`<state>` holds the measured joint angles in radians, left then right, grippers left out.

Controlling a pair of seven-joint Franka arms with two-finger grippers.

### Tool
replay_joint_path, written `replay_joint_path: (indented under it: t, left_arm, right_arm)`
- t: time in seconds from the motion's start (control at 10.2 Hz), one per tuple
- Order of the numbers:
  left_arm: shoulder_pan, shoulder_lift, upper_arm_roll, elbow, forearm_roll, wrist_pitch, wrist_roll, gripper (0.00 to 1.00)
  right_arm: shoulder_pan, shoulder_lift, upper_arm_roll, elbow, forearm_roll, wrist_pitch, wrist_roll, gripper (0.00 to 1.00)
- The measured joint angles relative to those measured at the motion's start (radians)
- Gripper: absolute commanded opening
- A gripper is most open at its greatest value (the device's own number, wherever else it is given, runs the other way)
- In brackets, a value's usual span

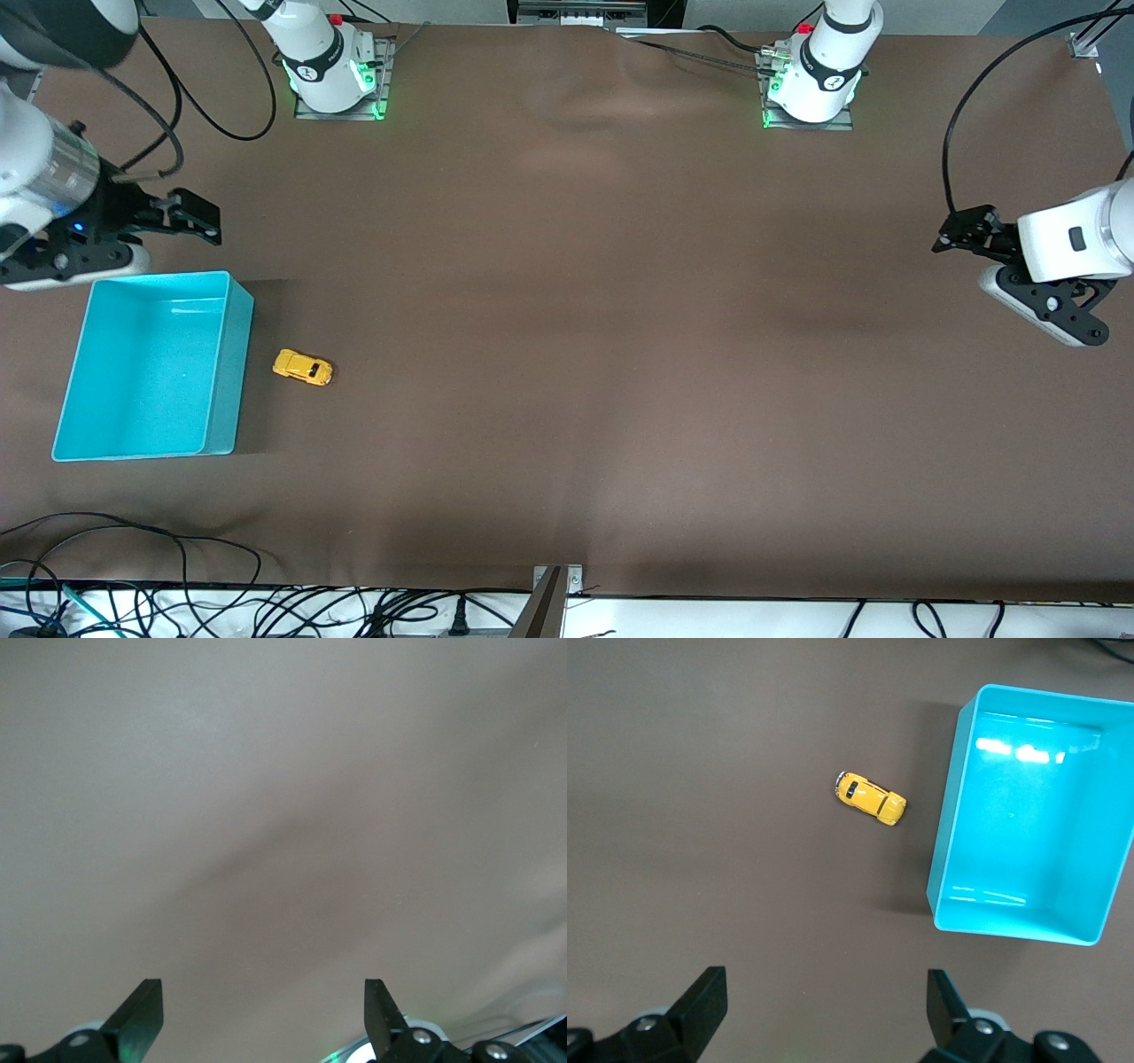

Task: Wind up and store yellow beetle car
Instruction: 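Reach the right gripper to the car while the left gripper withdraws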

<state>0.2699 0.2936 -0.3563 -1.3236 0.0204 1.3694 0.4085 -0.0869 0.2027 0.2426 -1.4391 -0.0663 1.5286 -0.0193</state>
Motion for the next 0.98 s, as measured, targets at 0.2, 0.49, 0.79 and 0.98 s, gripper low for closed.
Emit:
replay_joint_path:
  t: [0.2, 0.49, 0.79, 0.98]
  left_arm:
    - [-0.001, -0.049, -0.055, 0.009, -0.003, -0.014, -0.136, 1.00]
    - [-0.141, -0.142, 0.042, -0.033, -0.010, -0.015, -0.241, 1.00]
    - [-0.296, -0.264, 0.219, -0.192, -0.027, 0.107, -0.245, 1.00]
    - [-0.365, -0.342, 0.318, -0.309, -0.028, 0.165, -0.245, 1.00]
  right_arm:
    - [0.003, 0.041, 0.002, 0.000, -0.002, 0.018, 0.000, 1.00]
    - [0.011, 0.110, 0.002, -0.001, -0.005, 0.067, -0.025, 1.00]
    - [0.023, 0.184, 0.004, -0.003, -0.006, 0.095, -0.136, 1.00]
    - [0.020, 0.255, 0.000, -0.005, -0.006, 0.169, -0.330, 1.00]
